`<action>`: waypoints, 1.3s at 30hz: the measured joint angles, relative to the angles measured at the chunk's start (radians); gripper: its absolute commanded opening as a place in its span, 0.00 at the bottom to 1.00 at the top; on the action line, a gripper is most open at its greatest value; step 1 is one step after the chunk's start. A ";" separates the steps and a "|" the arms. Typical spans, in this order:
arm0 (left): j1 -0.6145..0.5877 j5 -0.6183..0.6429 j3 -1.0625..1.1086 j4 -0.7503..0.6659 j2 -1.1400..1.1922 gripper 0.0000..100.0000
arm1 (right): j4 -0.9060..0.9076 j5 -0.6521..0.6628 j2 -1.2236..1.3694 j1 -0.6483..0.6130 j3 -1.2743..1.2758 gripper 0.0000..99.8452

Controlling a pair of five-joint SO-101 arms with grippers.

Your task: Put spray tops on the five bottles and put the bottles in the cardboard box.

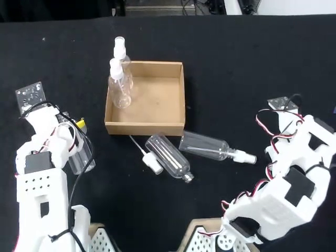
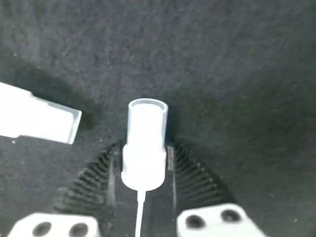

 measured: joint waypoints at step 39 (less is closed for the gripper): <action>0.341 0.000 0.002 -0.341 -0.077 0.16 | 0.144 -1.100 -0.772 -0.905 -0.609 0.01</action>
